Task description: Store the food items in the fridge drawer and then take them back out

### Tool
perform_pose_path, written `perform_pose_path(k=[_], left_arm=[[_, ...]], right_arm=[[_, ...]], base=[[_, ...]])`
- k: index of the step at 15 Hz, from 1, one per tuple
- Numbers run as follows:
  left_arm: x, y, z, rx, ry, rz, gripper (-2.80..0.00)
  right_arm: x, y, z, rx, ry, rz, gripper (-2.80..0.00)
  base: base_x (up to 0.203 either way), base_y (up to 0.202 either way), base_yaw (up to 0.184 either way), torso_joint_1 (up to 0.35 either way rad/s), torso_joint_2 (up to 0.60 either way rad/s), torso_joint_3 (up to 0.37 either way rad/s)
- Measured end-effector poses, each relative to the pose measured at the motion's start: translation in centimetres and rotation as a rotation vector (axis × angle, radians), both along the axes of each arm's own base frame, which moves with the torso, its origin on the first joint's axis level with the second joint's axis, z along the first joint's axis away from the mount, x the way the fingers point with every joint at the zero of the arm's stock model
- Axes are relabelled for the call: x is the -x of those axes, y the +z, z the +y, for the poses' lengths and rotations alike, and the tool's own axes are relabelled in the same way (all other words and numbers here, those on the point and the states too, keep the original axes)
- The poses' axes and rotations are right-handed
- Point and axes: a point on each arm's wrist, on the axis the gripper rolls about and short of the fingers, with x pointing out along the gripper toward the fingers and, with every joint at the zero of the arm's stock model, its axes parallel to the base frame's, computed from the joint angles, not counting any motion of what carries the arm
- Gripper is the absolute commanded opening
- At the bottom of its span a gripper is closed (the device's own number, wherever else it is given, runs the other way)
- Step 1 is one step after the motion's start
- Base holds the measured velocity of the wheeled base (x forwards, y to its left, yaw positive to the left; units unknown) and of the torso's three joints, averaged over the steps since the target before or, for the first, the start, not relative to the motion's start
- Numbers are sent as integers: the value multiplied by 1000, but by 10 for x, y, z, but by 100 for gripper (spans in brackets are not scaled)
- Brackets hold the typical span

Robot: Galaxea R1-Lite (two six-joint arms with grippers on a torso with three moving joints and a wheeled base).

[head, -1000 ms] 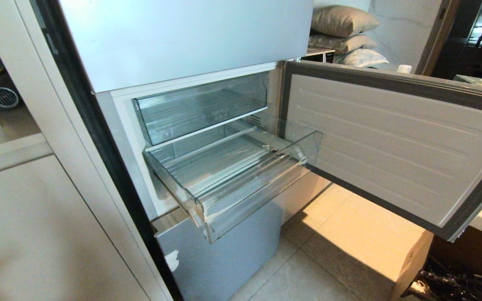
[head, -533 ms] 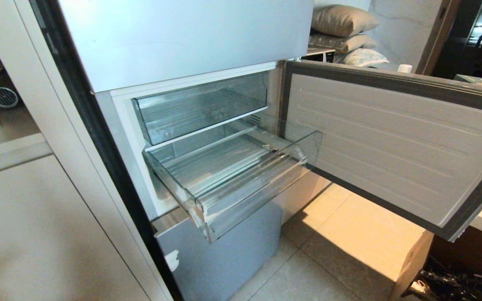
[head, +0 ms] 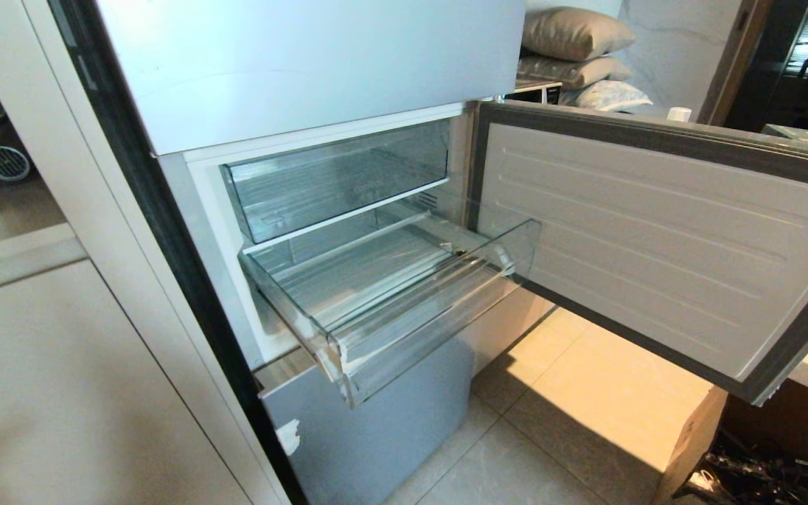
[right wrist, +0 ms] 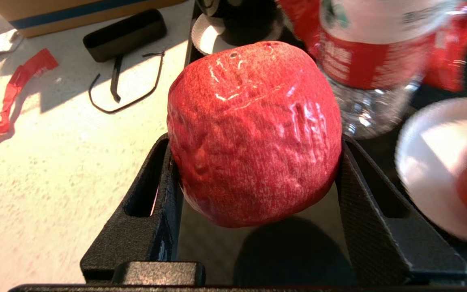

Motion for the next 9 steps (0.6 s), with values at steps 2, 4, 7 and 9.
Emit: perform_pose_path(k=[2,4,7,9], left_arm=[[0,0,0,0,0,0,-280],[0,0,0,0,0,0,-280],[0,0,0,0,0,0,-280],[0,0,0,0,0,0,-280]], right_arm=[[-10,-7,-9,-6,62,-12,-280],[-18,-14,-15,-13,90,-16,-280],[-25,-23,-23,-16,92,-14,-280],[-27,-27,-25,-22,93,-9,-280]], base=[[0,0,0,0,0,0],[0,0,0,0,0,0],[0,0,0,0,0,0],[0,0,0,0,0,0]])
